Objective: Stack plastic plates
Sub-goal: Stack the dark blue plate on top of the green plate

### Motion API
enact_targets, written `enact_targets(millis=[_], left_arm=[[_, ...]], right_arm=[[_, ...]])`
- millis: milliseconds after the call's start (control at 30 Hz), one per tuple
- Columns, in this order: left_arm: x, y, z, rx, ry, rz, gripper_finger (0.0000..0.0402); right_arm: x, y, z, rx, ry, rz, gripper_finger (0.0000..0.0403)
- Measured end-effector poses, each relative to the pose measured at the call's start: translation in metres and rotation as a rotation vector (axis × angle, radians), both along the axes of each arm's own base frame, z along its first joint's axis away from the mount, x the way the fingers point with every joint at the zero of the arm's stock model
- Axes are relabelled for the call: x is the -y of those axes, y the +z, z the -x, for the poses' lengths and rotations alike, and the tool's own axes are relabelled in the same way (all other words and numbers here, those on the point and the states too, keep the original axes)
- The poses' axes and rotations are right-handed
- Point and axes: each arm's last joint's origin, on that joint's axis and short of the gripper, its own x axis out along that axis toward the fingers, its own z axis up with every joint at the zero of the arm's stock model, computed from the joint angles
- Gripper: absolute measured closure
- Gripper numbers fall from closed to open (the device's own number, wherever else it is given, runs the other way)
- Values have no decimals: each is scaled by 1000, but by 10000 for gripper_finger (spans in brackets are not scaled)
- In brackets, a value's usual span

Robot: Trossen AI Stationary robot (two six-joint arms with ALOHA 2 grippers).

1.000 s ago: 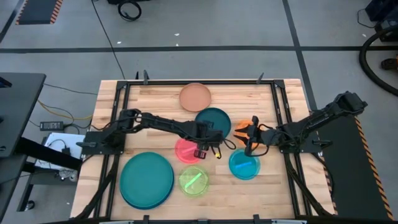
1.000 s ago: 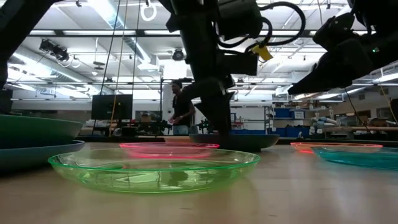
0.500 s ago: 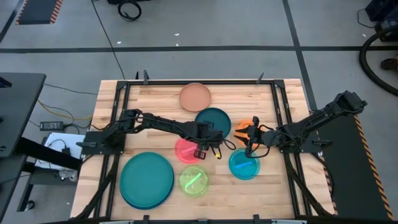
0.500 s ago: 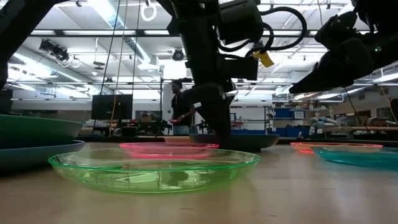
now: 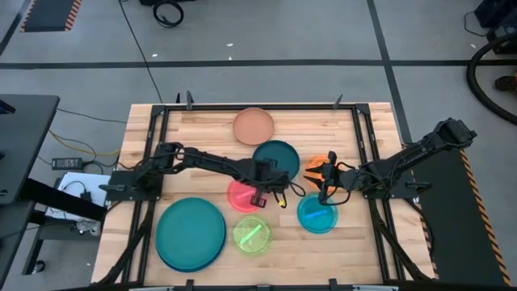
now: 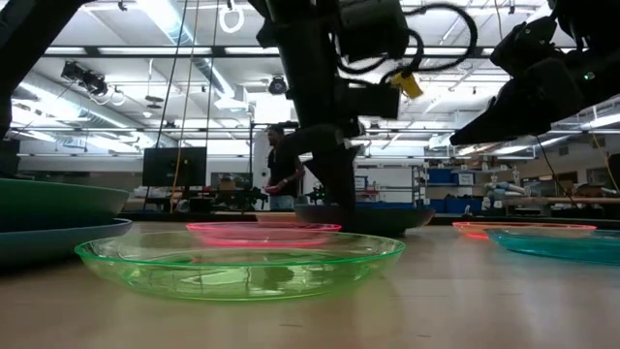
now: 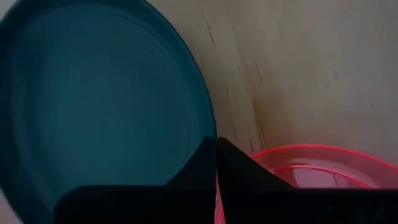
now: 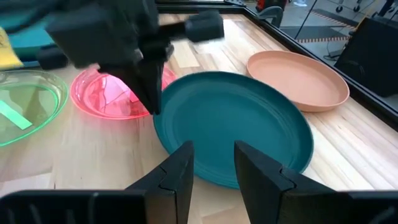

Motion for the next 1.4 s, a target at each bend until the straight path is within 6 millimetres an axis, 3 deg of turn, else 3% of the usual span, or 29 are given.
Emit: enact_targets(millis=[267, 533, 1100, 1400], left_arm=[[16, 36, 14, 63, 88, 23, 398], [39, 61, 36, -47, 252, 59, 398], [104, 80, 85, -97, 564, 116, 399], [153, 87, 118, -206, 773, 253, 399]], right_arm=[[0, 6, -2, 43, -16, 68, 278], [-1, 21, -7, 140, 20, 194, 278], [27, 36, -16, 238, 39, 272, 278], [49, 37, -17, 252, -6, 260, 278]])
